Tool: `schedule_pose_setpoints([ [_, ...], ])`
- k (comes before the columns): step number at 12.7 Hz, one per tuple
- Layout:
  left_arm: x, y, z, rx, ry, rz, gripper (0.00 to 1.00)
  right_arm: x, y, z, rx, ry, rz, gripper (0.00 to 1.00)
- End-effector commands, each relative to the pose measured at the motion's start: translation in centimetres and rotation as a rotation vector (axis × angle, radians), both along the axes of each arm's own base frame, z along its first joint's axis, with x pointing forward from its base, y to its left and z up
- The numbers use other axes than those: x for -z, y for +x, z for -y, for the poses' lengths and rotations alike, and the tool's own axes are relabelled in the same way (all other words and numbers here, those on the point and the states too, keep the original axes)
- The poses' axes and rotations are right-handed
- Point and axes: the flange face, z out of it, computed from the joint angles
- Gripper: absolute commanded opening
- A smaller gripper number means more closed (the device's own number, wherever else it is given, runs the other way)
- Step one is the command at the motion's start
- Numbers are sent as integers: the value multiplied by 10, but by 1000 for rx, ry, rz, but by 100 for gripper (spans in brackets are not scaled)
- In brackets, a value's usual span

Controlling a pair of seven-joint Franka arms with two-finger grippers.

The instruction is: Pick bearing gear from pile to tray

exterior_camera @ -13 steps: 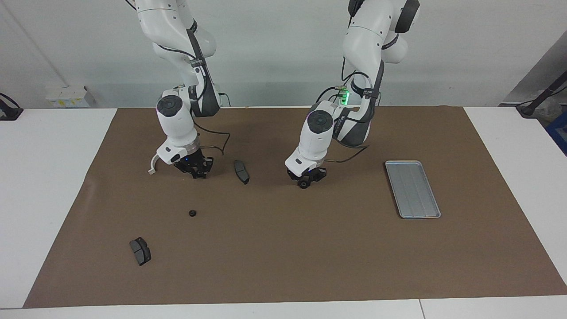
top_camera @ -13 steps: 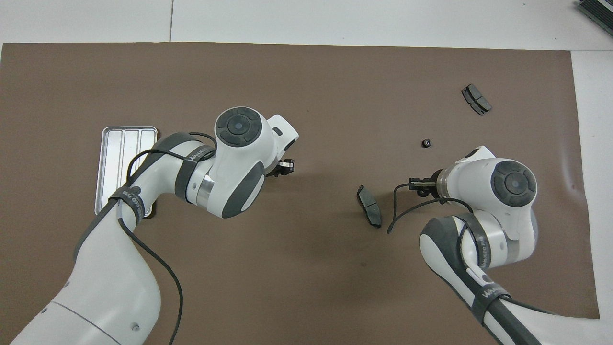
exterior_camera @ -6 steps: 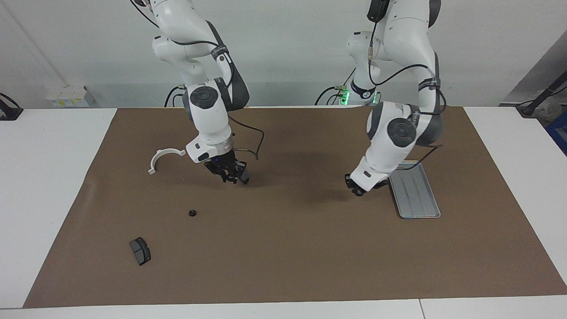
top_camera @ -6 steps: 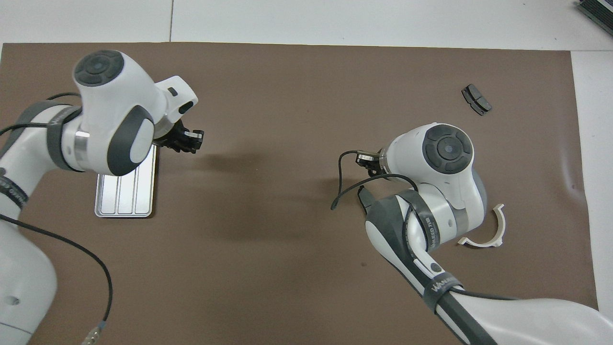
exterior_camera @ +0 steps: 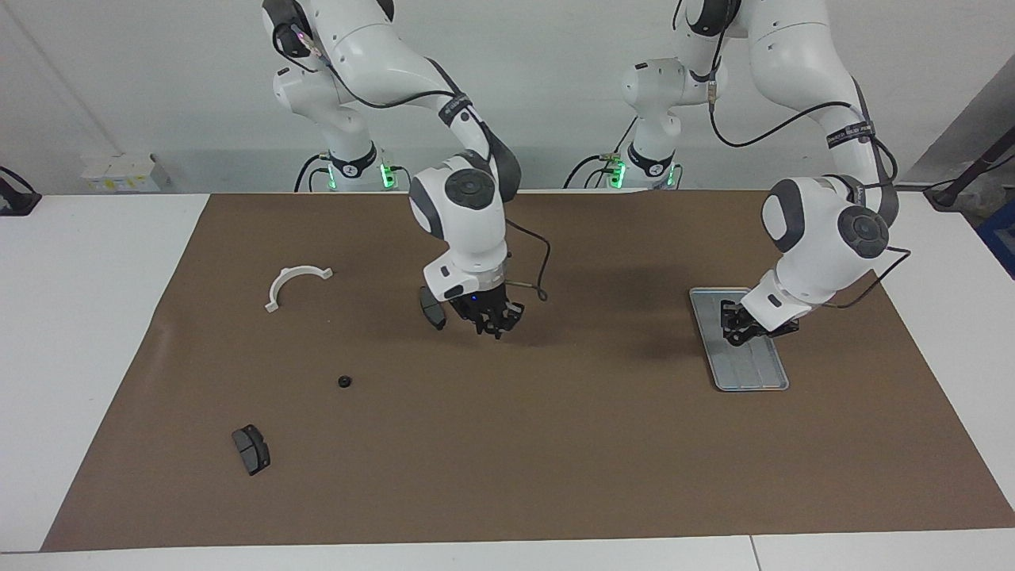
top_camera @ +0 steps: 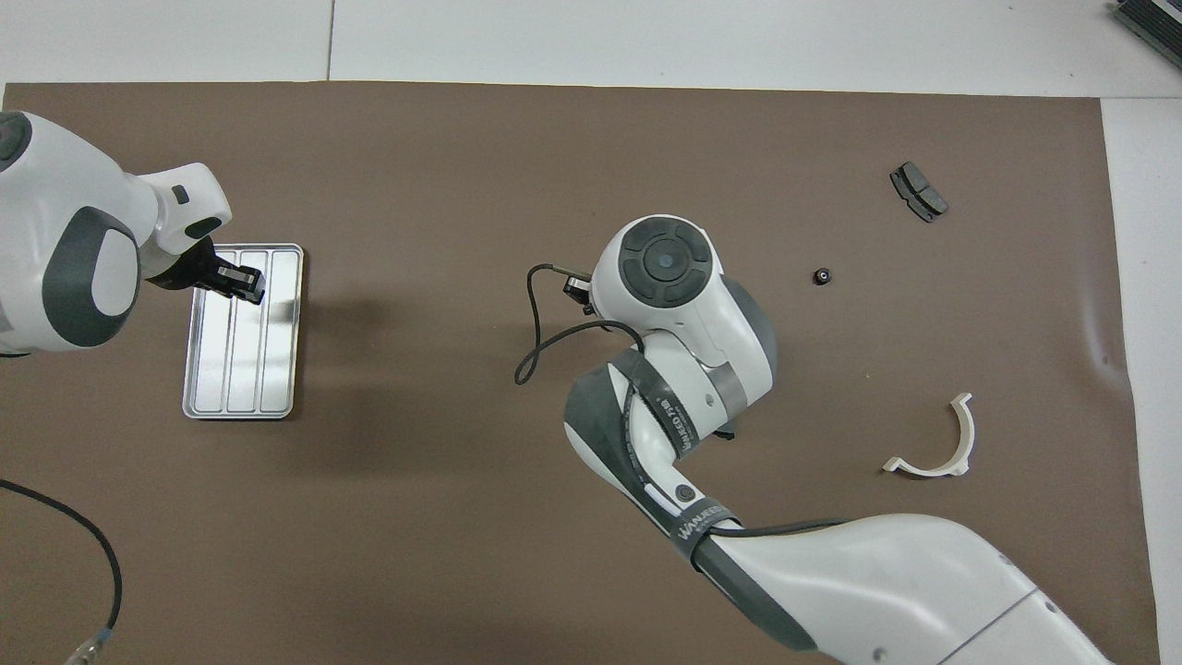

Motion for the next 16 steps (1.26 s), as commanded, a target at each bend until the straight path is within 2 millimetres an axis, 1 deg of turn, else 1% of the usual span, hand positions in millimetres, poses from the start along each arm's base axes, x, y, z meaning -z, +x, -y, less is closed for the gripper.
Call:
schedule_pose_setpoints([
  [1,14,-19,-8,13,10,40,1,13,12,-47,22,-12,-5,0],
  [2,20,-21,-14,4,10,31,2,18,13,-56,39,-4,-2,0],
  [3,25,-24,-16,5,15,28,6,18,11,-59,34,-7,-1,0],
  [4,31,-27,-17,20,31,24,19,18,5,-68,22,-7,5,0],
  [5,31,-28,-18,23,35,24,53,19,-6,-83,1,5,12,0],
  [6,31,-28,-24,17,35,22,77,23,-10,-85,-4,3,9,0],
  [7,29,-26,-23,45,34,27,86,27,-16,-88,-12,-2,2,0],
  [9,27,-23,-19,74,33,36,90,39,-27,-91,-38,-33,-15,3],
  [10,23,-20,-13,76,34,46,90,39,-28,-90,-51,-39,-11,7],
  [11,19,-16,-9,70,34,52,90,45,-31,-88,-64,-51,-9,10],
  [12,15,-15,10,54,35,55,89,47,-33,-87,-78,-55,0,17],
  [13,12,-14,27,27,37,59,89,45,-31,-84,-76,-61,-1,41],
  [14,9,-14,47,-10,38,64,89,40,-28,-83,-77,-67,4,71],
  [15,9,-16,67,-48,40,63,89,37,-25,-79,-76,-77,6,89],
  [16,9,-18,83,-79,42,62,89,35,-22,-76,-81,-82,15,92],
])
